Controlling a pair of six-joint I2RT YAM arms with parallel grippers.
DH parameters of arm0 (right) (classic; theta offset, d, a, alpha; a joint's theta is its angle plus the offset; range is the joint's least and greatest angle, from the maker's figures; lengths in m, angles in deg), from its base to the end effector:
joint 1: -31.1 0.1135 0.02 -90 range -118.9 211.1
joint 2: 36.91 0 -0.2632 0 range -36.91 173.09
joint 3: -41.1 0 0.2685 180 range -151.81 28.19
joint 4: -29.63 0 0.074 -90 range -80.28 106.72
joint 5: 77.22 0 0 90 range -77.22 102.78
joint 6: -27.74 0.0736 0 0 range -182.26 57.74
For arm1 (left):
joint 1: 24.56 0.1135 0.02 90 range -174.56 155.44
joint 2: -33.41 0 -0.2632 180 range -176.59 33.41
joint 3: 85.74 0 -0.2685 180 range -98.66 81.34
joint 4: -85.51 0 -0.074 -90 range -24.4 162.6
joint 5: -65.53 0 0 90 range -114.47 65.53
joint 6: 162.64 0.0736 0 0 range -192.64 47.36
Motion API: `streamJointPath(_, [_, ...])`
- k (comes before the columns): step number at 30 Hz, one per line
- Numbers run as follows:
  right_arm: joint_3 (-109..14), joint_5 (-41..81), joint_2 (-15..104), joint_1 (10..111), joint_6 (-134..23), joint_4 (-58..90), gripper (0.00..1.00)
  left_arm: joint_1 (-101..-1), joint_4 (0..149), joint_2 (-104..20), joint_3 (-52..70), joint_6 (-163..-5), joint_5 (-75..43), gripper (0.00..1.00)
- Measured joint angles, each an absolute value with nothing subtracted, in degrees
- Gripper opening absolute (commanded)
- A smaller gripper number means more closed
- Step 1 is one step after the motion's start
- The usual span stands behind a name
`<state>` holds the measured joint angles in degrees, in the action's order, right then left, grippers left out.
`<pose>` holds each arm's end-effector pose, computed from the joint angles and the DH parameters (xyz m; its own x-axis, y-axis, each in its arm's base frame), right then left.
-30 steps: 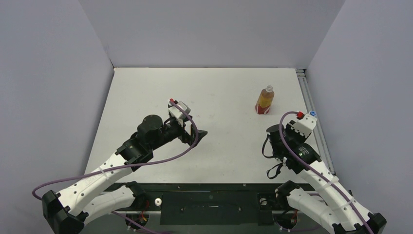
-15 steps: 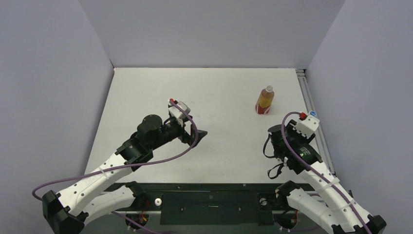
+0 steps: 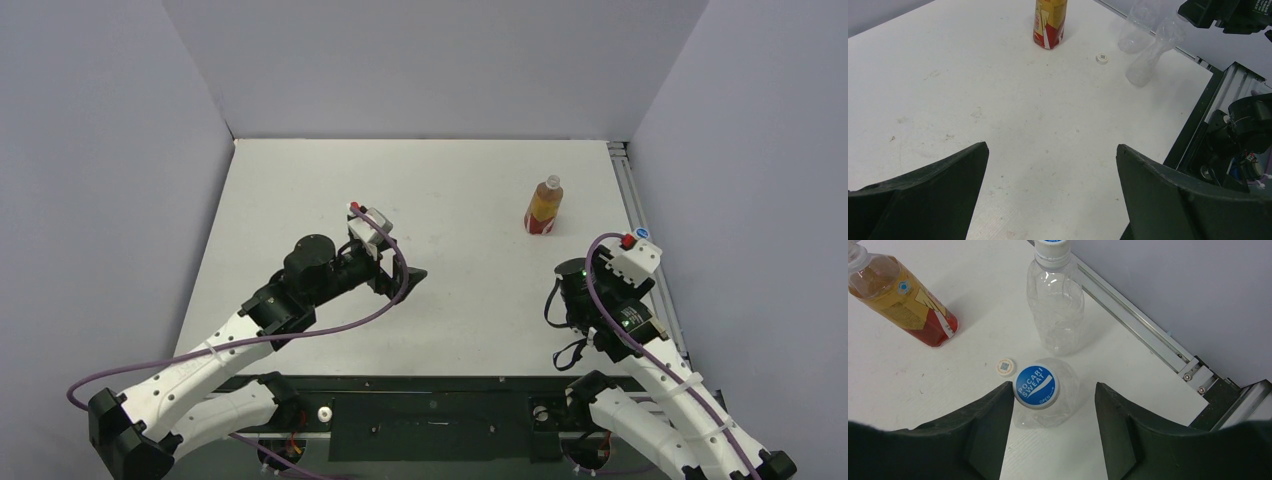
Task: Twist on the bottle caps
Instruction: Place the plastic bottle at the center of the board.
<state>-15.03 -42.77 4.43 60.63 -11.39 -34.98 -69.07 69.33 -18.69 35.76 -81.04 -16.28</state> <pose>0.1662 0.0244 0.2675 -0.2767 0.3476 -0.8959 0.6319 0.7682 0.1029 0.1851 -0.1967 0.3262 -0.2358 0.0291 -0.9714 0.7678 0.6183 -0.1679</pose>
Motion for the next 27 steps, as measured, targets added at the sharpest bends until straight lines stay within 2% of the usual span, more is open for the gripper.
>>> streamJointPath(16, [-15.03, -41.06, 4.58, 60.63, -11.65, -34.98, 0.61, -68.96, 69.33, -19.34, 35.76, -81.28, -15.34, 0.97])
streamJointPath(27, [-16.06, -39.60, 4.67, 60.63, -12.37, -34.94, 0.68, -68.65, 69.99, -20.24, 35.76, -81.52, -14.51, 0.96])
